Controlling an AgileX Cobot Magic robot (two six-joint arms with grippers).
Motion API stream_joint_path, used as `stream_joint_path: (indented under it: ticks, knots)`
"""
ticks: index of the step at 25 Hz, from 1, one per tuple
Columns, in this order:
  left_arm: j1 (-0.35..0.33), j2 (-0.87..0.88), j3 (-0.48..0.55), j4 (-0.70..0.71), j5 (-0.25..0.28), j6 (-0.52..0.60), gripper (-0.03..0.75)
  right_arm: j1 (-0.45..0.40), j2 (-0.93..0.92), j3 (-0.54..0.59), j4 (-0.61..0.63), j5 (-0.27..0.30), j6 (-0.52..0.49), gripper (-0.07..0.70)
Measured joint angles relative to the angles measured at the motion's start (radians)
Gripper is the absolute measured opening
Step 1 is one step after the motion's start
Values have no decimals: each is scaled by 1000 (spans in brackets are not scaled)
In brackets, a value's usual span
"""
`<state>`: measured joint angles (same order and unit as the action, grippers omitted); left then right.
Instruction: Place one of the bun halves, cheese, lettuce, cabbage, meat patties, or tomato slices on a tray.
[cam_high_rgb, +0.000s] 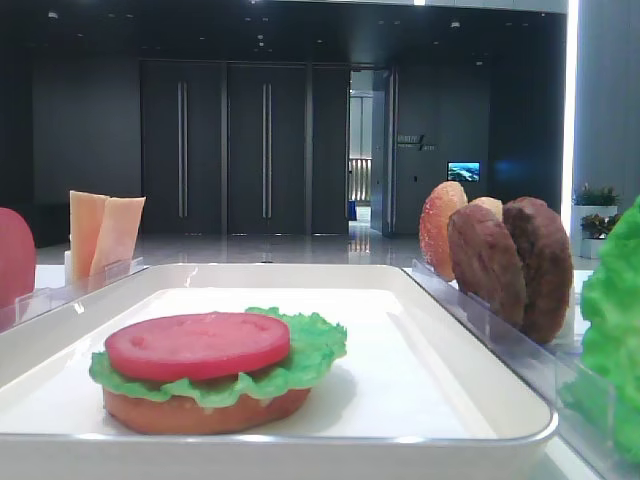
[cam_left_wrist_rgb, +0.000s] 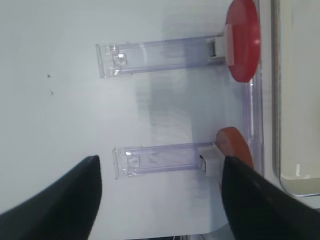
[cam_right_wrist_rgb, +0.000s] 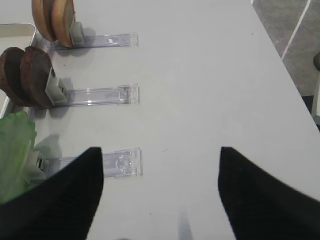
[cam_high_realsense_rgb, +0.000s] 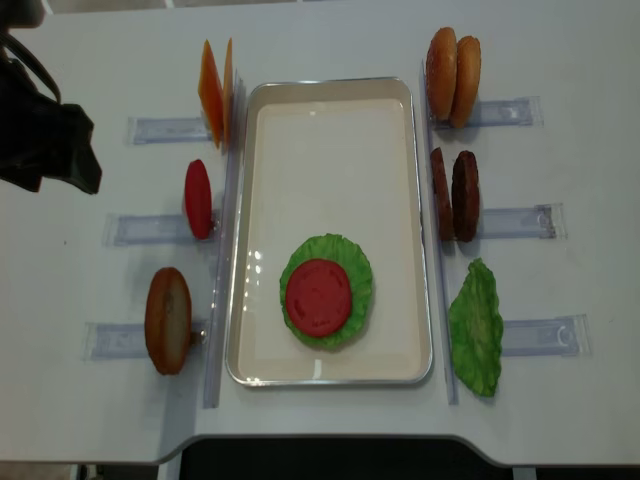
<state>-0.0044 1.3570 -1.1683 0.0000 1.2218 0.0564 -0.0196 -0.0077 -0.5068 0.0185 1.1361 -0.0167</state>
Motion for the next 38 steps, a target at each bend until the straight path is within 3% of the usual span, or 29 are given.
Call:
stream_joint_path:
  ticks: [9,14,26,38]
  knots:
    - [40,-22,2,9,2,27,571,0,0,0,0,0,0,467]
    - [40,-150,46,17,3,27,571,0,0,0,0,0,0,467]
    - [40,-769,287,12,27,29,571,0,0,0,0,0,0,467]
    - [40,-1247,510,6,40,29,571,0,0,0,0,0,0,467]
